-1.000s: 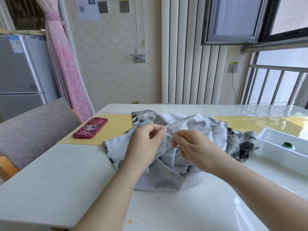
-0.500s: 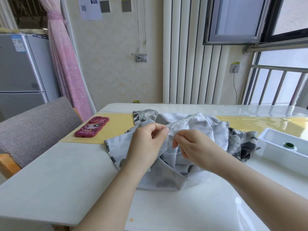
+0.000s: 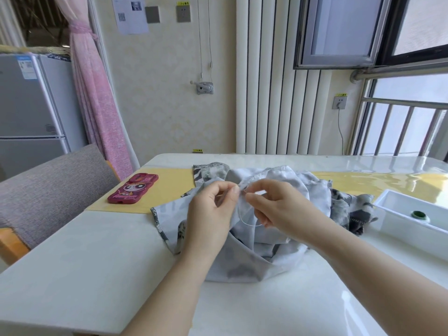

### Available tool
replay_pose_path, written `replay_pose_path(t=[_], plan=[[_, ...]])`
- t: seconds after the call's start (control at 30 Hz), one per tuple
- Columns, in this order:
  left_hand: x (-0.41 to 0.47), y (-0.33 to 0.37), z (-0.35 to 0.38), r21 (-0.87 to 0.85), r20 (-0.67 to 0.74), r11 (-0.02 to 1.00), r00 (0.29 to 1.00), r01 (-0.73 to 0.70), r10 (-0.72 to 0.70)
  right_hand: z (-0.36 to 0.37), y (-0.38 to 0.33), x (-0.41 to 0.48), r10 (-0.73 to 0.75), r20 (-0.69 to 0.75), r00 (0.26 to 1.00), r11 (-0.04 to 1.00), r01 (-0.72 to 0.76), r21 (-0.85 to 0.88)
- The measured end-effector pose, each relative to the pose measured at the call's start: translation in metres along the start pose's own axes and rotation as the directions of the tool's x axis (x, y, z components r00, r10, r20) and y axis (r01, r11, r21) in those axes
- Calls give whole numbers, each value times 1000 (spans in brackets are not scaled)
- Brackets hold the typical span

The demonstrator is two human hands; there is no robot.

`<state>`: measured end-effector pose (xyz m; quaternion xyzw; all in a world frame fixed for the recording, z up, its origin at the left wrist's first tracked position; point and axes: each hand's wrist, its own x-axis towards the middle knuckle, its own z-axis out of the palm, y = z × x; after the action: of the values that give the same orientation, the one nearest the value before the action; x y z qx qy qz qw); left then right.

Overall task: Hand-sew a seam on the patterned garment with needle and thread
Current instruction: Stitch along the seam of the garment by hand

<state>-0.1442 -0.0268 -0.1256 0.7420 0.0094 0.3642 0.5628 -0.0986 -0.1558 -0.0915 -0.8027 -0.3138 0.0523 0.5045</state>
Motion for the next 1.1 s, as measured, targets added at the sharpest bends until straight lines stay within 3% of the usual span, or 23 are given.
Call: replay_pose_path(t=[0.13,0.23,0.37,0.5,0.6,0.73,0.83,0.97,1.03,1.1], plan=[[4,-1,-3,-130,-38,982,989,139,-145,-2,1,-13,-211,-137,968,977,214,13],[5,-2,-2,-187,-47,964,978,190,-202,-5,-2,-21,-301,-133,944,954,297,-46],[-3,4,-1,-150,-29,982,992,118,-123,-2,0,-13,-338,-107,935,938,326,-117],[-10,4,-2,-107,-40,994,999,20,-25,-11,-5,-7,-344,-233,909,936,313,-162],[-11,0,-7,-89,-36,996,999,3,-7,-32,-15,-2,-355,-324,877,918,261,-299],[-14,0,-3,-69,16,996,998,-54,56,-34,-26,9,-159,-56,986,830,103,-548],[-15,0,-1,-51,44,994,994,-94,96,-28,-34,11,-28,44,999,914,44,-404],[-15,0,-3,-20,68,993,991,-115,116,-27,-39,11,24,44,999,978,-14,-210],[-16,-1,-6,6,61,993,991,-118,117,-25,-40,12,21,-34,999,994,-24,-104],[-15,-3,-9,23,44,994,993,-110,109,-30,-39,19,138,-146,980,938,-82,336]])
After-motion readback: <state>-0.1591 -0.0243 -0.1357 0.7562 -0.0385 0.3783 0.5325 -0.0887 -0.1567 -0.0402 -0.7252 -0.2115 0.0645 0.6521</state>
